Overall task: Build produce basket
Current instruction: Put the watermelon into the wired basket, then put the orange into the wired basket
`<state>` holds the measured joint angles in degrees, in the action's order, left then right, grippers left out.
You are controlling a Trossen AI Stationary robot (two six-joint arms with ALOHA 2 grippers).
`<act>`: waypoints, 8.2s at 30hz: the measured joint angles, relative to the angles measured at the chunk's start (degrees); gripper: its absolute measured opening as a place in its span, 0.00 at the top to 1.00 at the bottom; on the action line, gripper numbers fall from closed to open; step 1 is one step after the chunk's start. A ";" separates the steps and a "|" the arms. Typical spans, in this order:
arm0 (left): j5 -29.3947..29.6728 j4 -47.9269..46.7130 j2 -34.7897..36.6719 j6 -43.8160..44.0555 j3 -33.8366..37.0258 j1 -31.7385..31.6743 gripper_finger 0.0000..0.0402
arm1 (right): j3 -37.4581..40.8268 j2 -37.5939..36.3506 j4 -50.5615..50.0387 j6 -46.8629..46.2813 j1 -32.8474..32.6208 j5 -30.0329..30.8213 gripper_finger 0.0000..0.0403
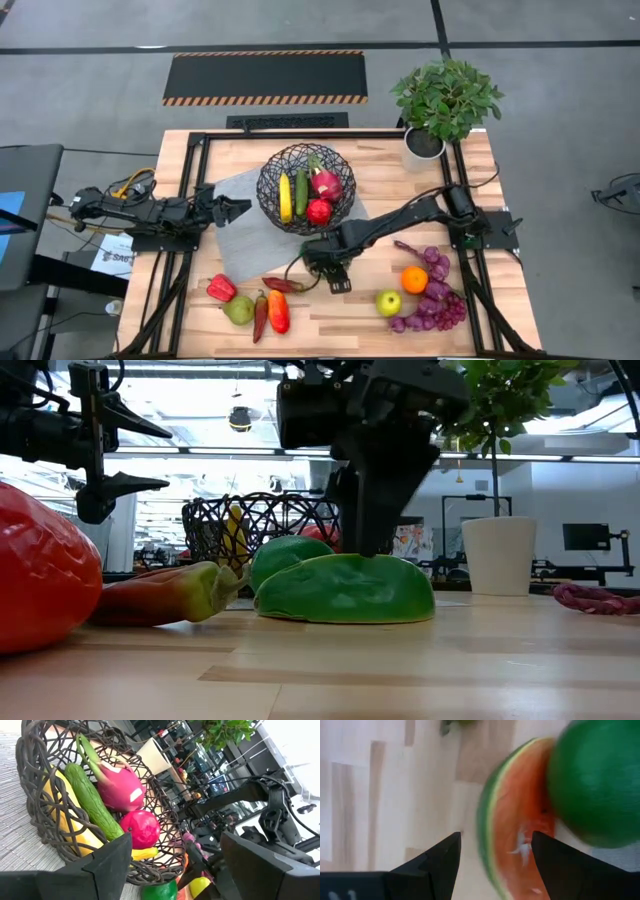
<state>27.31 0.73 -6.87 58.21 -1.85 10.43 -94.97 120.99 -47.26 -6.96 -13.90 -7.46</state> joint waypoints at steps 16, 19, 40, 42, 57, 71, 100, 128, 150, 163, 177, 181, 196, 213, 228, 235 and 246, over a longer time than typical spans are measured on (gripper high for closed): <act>0.00 0.00 0.01 -0.04 0.00 0.00 0.28 | -0.01 0.35 -2.86 -2.01 0.30 3.07 0.23; 0.00 0.00 0.01 -0.04 0.00 -0.01 0.28 | -0.01 0.35 -3.30 -1.93 0.30 3.24 0.16; -0.37 0.02 -0.63 0.56 0.00 -0.01 0.28 | -0.34 4.97 -2.25 -7.96 -2.65 8.37 0.19; -0.57 0.00 -0.66 0.77 0.02 -0.01 0.28 | -0.34 4.97 -2.44 -8.76 -3.24 9.51 0.24; -1.20 0.00 -0.66 1.16 0.02 0.00 0.28 | 0.06 -3.35 -5.96 -8.20 -6.39 8.15 0.60; -1.31 -0.02 -0.66 1.03 0.02 0.00 0.28 | -0.08 -23.07 12.93 -13.15 3.32 9.57 0.61; -0.06 -0.02 -1.76 1.27 0.02 -0.01 0.28 | -0.22 -5.23 31.42 -52.37 19.86 10.48 0.51; 0.11 0.00 -1.77 0.77 0.02 0.00 0.28 | -0.14 -28.12 -18.58 -36.81 5.92 7.81 0.30; 0.36 0.00 -2.07 0.99 0.02 -0.02 0.28 | 22.33 -30.73 -23.81 -75.61 -21.46 6.38 0.25; 0.35 0.00 -2.26 0.97 0.02 -0.01 0.28 | 39.45 -33.15 -8.15 -82.09 -23.21 1.24 0.13; 0.40 0.00 -2.90 0.55 0.02 0.00 0.28 | 41.67 -25.30 -2.75 -75.22 -21.92 2.78 0.14; 0.44 0.00 -2.89 0.53 0.02 -0.02 0.28 | 41.67 -24.08 -1.87 -75.10 -21.39 3.01 0.20; 0.49 0.00 -2.89 0.62 0.02 -0.02 0.28 | 41.61 -27.31 -2.23 -75.24 -20.05 4.88 0.68; 0.61 0.00 -2.89 0.97 0.02 0.00 0.28 | 41.58 -41.01 -1.26 -77.62 -20.77 6.43 0.50; 1.84 0.00 -2.89 1.00 0.02 -0.02 0.28 | 41.54 -45.02 -0.95 -41.61 -10.76 7.77 0.03; 1.82 0.00 -2.89 1.05 0.02 0.00 0.28 | 41.56 -39.28 -2.15 -33.04 -7.34 7.44 0.05; 1.81 0.00 -2.89 0.99 0.02 -0.01 0.28 | 41.58 -26.87 -2.87 -25.66 -6.53 2.80 0.04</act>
<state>29.11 0.73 -9.76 59.20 -1.83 10.43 -53.39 94.11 -50.13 -32.63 -20.44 -4.66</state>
